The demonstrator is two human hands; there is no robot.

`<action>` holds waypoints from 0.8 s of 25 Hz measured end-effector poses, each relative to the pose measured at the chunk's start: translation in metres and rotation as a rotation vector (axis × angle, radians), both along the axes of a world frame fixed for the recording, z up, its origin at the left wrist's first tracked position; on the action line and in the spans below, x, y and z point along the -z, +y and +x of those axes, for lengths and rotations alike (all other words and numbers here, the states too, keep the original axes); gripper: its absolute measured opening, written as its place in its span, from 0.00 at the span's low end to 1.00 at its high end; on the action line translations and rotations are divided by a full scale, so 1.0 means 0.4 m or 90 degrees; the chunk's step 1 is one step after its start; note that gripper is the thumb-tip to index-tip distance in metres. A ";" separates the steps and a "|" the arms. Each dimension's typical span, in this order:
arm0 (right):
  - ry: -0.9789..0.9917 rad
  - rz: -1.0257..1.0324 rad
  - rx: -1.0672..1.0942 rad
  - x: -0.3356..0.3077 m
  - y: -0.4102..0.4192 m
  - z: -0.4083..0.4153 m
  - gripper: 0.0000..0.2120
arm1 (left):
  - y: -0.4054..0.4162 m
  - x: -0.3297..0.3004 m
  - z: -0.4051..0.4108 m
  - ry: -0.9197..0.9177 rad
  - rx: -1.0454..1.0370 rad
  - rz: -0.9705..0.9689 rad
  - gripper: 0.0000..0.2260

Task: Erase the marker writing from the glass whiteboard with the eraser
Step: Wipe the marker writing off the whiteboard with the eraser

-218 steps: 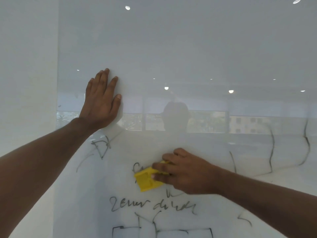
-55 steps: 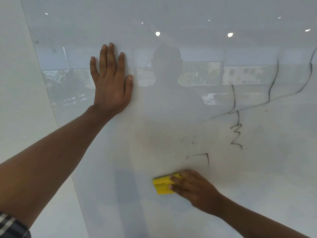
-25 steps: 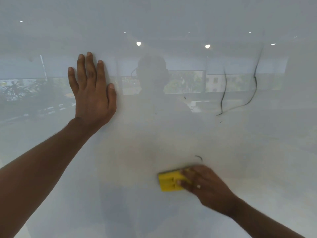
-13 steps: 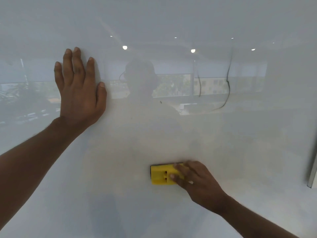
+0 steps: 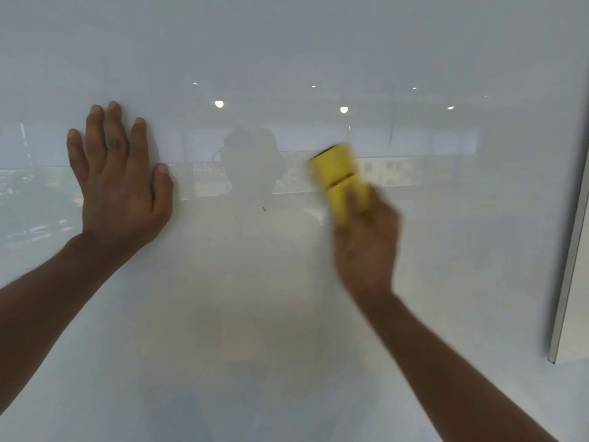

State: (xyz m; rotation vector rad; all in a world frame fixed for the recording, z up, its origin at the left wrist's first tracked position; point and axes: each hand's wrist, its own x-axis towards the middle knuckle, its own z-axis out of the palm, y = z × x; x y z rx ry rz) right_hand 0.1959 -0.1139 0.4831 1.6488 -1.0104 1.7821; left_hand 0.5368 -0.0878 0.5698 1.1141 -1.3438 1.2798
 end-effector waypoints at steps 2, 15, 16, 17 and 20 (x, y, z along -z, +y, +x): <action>0.329 -0.076 -0.058 0.106 0.033 0.103 0.15 | 0.007 -0.004 -0.004 -0.001 0.000 0.013 0.26; -0.119 -0.038 0.137 -0.327 -0.027 -0.103 0.26 | 0.015 0.000 -0.017 0.017 -0.009 0.038 0.28; -0.007 -0.067 0.081 -0.278 -0.020 -0.057 0.22 | 0.014 0.000 -0.018 0.021 -0.015 0.041 0.28; 0.117 -0.081 0.037 -0.216 -0.012 -0.017 0.17 | 0.009 -0.002 -0.017 0.022 -0.014 0.040 0.28; 0.502 -0.181 -0.005 -0.047 -0.003 0.009 0.16 | -0.023 -0.002 0.021 0.002 -0.012 0.027 0.29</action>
